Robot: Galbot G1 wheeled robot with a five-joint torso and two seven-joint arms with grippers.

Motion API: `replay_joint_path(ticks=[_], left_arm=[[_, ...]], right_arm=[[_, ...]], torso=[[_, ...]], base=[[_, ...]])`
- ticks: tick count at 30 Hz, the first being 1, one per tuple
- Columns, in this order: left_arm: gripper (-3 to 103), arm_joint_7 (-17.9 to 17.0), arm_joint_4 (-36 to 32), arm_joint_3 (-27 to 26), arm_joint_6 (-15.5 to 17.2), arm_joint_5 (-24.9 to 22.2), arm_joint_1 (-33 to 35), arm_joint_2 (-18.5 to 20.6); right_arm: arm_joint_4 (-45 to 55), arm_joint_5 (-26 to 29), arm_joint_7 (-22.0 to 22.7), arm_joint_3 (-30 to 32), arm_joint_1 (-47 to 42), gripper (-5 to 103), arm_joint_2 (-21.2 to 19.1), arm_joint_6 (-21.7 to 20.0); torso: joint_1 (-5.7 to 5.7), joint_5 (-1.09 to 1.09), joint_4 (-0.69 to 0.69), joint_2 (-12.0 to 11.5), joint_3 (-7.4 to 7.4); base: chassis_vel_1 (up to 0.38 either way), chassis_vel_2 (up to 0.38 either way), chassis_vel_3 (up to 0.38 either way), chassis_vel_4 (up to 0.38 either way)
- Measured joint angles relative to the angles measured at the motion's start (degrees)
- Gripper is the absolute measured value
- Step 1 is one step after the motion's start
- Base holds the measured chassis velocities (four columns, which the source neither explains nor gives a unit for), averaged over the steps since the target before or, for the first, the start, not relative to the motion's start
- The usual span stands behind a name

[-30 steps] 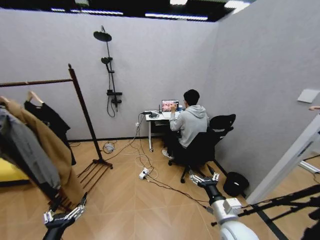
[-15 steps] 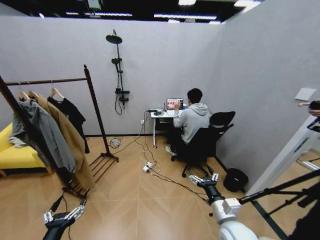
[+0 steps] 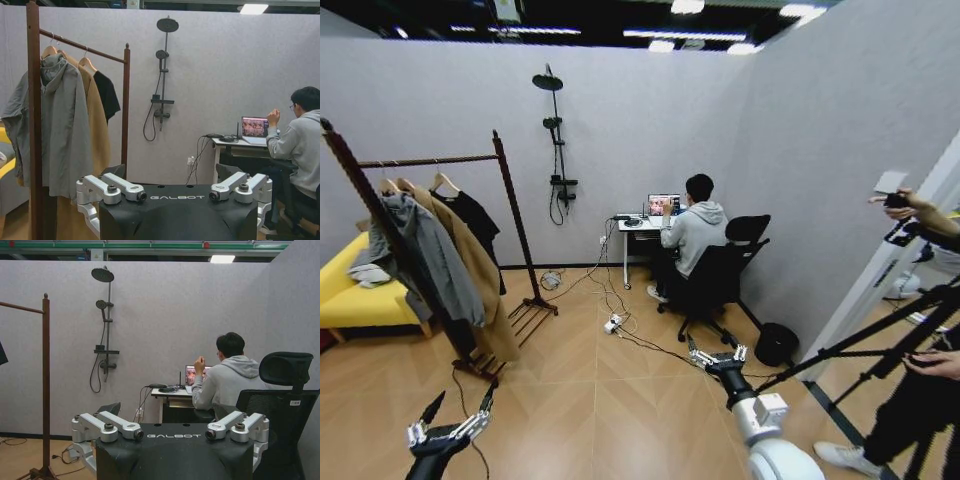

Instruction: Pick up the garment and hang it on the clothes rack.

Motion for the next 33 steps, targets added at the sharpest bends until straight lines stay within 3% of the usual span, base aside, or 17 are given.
replay_joint_path(ticks=[33], left_arm=[[100, 0.00, 0.00, 0.00, 0.00, 0.00, -0.01, 0.00]], right_arm=[[-0.98, -0.37, -0.18, 0.40, -0.17, 100, 0.66, 1.08]], torso=[[0.03, 0.01, -0.02, -0.02, 0.01]], base=[[0.004, -0.005, -0.006, 0.002]])
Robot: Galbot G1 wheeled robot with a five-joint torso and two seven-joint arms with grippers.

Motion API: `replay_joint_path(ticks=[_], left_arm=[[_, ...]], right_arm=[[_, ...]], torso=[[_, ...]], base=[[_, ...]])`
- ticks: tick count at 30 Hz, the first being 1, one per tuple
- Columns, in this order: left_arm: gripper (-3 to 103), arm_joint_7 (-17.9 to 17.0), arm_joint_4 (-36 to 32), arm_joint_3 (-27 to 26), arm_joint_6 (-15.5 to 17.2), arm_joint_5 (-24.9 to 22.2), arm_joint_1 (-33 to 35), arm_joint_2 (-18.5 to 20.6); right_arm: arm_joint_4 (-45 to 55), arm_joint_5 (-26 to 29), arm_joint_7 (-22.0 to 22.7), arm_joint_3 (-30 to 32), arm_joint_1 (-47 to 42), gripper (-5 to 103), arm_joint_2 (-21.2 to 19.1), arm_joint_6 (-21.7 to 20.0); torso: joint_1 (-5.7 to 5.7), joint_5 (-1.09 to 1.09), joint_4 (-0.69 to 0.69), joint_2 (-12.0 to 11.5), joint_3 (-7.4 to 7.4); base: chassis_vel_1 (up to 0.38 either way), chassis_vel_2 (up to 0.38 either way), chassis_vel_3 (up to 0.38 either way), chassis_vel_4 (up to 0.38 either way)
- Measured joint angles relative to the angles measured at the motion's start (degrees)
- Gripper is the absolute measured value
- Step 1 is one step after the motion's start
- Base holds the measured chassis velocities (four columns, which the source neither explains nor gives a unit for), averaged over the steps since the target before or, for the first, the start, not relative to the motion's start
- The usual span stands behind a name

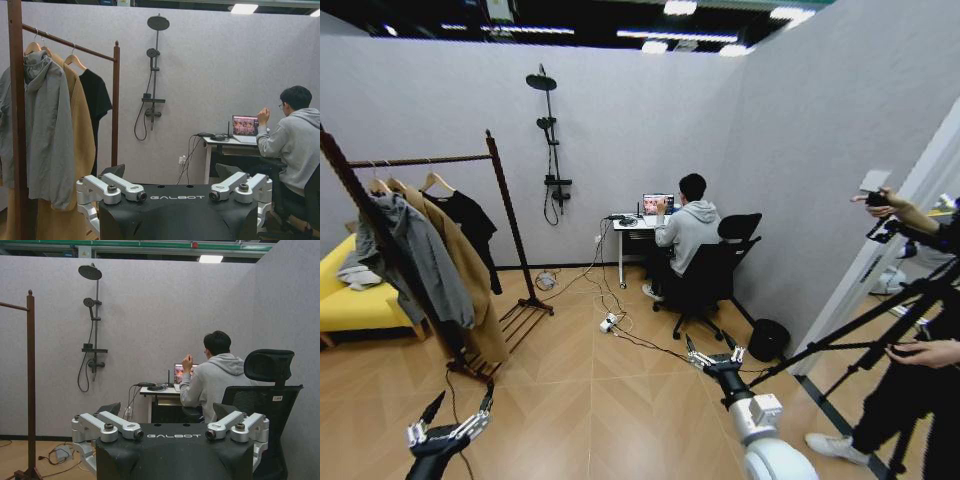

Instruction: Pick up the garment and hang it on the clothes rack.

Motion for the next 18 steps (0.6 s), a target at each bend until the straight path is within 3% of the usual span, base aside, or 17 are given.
replay_joint_path(ticks=[18], left_arm=[[100, -0.01, 0.00, 0.00, 0.00, 0.00, 0.00, 0.00]], right_arm=[[0.90, -0.54, -1.83, 2.71, -4.90, 100, -0.15, 2.24]], torso=[[0.00, 0.00, 0.01, 0.00, 0.00]], base=[[0.000, 0.000, 0.000, 0.000]])
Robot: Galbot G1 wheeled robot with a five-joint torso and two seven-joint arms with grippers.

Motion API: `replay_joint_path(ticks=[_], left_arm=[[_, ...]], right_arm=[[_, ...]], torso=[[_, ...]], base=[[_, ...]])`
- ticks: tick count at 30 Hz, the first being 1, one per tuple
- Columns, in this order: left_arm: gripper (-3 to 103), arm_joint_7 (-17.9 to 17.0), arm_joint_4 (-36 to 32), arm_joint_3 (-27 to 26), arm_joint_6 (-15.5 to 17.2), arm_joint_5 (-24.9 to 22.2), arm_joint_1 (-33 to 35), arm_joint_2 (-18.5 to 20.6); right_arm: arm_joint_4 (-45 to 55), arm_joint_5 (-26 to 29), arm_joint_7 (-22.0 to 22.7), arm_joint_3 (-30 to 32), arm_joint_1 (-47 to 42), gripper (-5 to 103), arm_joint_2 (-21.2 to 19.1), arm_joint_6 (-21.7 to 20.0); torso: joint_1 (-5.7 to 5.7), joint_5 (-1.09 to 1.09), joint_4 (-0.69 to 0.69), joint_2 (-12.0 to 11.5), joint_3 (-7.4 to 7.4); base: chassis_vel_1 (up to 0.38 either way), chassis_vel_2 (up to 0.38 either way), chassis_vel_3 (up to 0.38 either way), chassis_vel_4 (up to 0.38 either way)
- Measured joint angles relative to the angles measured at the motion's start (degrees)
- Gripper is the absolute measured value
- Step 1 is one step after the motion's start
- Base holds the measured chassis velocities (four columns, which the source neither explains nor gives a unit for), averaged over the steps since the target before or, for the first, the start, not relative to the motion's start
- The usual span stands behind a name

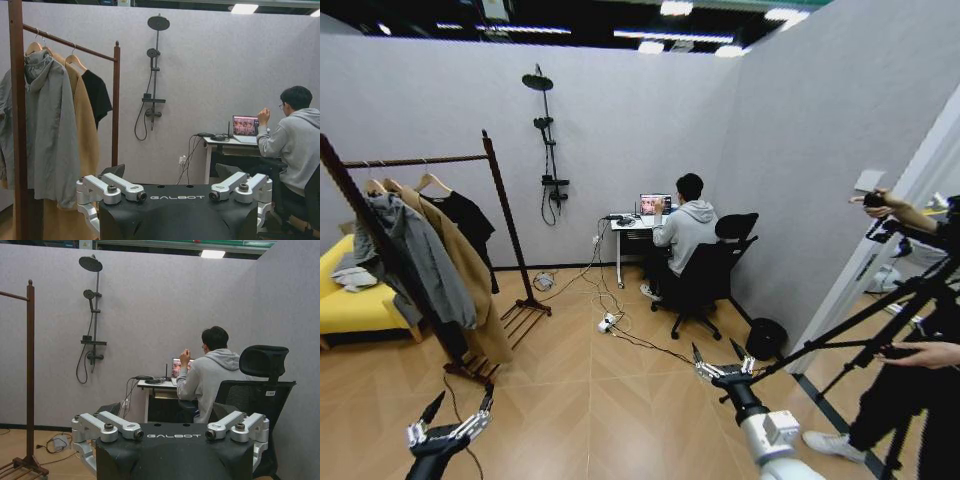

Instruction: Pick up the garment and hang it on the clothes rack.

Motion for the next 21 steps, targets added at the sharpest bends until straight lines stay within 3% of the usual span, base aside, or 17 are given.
replay_joint_path(ticks=[21], left_arm=[[100, 0.00, 0.00, 0.00, 0.00, 0.00, 0.00, 0.00]], right_arm=[[3.23, -0.13, -1.26, 1.14, -1.79, 100, 1.66, -0.78]], torso=[[0.00, 0.00, 0.00, 0.00, 0.00]], base=[[0.000, 0.000, 0.000, 0.000]])
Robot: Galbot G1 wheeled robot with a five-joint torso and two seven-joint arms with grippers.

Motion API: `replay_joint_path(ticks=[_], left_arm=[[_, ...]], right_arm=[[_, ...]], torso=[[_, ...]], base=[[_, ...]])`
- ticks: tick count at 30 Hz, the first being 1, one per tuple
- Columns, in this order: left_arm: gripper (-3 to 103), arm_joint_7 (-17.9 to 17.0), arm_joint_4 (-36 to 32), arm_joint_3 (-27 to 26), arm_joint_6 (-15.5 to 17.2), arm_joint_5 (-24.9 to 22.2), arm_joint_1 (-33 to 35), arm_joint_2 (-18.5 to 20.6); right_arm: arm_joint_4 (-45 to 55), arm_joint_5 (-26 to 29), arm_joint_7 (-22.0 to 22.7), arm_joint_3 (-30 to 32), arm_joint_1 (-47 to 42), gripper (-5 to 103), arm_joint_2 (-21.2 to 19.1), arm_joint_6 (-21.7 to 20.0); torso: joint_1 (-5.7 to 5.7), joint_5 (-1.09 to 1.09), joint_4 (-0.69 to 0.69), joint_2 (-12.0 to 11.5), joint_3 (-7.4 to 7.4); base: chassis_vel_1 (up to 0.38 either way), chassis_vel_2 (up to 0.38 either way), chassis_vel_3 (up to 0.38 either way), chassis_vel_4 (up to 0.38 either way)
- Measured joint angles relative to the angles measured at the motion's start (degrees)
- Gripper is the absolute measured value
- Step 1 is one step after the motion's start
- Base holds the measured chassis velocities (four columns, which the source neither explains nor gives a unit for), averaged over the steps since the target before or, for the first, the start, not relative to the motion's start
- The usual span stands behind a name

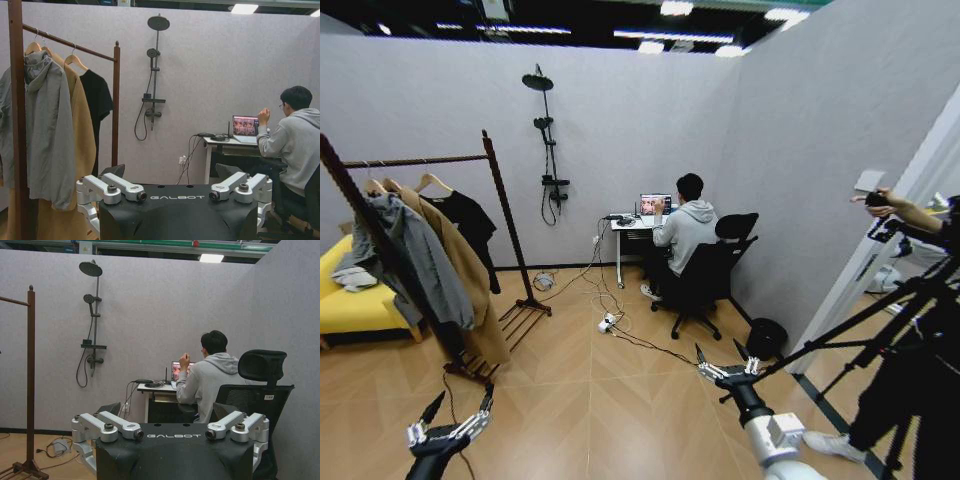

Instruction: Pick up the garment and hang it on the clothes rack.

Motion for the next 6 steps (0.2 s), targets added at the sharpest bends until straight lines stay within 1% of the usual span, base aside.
replay_joint_path(ticks=[6], left_arm=[[100, 0.00, 0.00, 0.00, 0.00, 0.00, 0.00, 0.00]], right_arm=[[0.35, -0.35, 0.00, -0.17, -0.56, 100, 0.30, -0.12]], torso=[[0.00, 0.00, 0.00, 0.00, 0.00]], base=[[0.000, 0.000, 0.000, 0.000]])
